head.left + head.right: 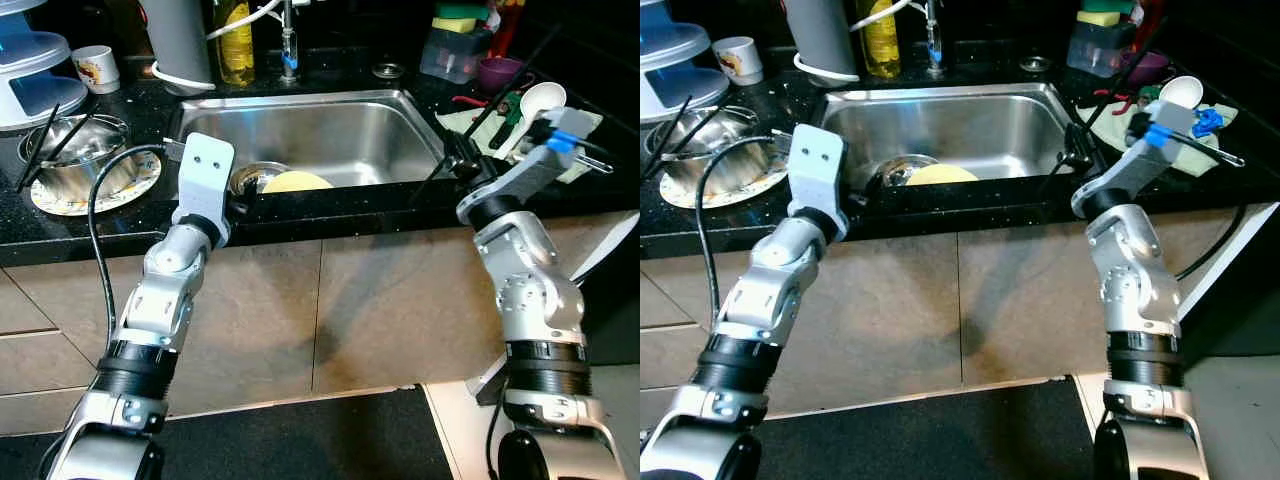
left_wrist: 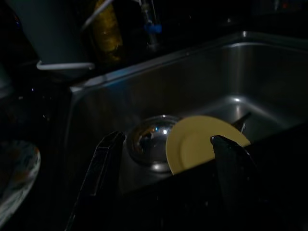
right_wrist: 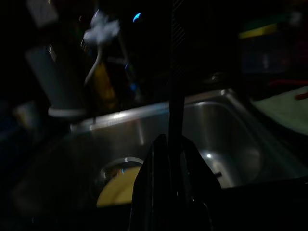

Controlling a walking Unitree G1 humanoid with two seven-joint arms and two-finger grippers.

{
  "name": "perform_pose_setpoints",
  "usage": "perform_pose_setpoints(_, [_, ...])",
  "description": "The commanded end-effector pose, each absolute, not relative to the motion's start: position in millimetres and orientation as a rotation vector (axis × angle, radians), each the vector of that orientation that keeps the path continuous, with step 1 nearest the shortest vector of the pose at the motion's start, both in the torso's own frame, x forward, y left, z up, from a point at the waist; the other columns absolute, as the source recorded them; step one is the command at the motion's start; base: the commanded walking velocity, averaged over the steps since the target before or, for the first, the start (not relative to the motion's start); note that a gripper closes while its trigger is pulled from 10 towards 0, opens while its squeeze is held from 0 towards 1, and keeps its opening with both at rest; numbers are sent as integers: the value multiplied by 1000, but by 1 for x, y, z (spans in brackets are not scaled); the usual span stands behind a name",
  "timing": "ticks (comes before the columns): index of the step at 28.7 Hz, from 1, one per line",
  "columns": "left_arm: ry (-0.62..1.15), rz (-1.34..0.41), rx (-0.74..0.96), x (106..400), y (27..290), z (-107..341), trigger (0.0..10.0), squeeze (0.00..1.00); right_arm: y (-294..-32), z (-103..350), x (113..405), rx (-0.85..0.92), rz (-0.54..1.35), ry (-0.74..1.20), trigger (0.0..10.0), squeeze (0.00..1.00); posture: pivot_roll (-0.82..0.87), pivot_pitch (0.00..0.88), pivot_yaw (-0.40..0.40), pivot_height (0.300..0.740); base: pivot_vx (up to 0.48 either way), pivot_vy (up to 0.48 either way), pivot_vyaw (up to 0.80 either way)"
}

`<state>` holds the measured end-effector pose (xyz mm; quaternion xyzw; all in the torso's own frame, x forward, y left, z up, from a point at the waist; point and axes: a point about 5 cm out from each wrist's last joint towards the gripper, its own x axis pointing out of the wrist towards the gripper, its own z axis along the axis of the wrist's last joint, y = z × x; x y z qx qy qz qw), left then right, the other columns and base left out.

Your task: Kitchen organization

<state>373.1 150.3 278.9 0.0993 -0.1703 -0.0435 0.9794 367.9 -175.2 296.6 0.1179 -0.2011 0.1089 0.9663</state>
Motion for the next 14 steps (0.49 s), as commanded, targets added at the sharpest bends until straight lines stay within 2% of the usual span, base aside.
perform_pose_setpoints(1, [-330, -61, 205, 375, 154, 276, 10000, 0, -171, 301, 369, 196, 217, -437, 10000, 0, -84, 150, 3, 740, 0, 0, 0])
perform_pose_setpoints(14, [-325, -65, 220, 371, 160, 265, 10000, 0, -164, 302, 371, 110, 200, -472, 10000, 0, -88, 148, -5, 740, 0, 0, 0])
